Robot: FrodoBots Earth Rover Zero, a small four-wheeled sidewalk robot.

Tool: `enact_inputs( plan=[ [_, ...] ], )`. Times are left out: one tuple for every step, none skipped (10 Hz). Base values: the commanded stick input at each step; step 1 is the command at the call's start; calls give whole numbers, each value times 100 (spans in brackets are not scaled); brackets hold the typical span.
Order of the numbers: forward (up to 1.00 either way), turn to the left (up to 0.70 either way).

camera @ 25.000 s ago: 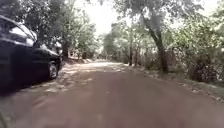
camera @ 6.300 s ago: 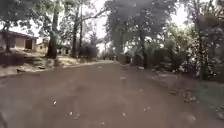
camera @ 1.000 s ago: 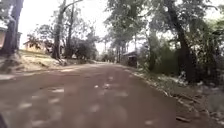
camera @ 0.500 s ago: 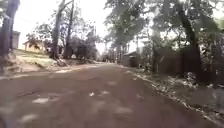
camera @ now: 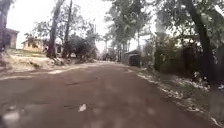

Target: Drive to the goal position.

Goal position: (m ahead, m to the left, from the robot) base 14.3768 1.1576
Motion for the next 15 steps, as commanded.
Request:
enact_inputs(
  plan=[
    [100, 0],
    [100, 0],
    [100, 0],
    [100, 0],
    [100, 0],
    [100, 0],
    [100, 0],
    [100, 0],
    [100, 0],
    [100, 0],
    [100, 0],
    [100, 0],
    [100, 0],
    [100, 0],
    [100, 0]
  ],
)
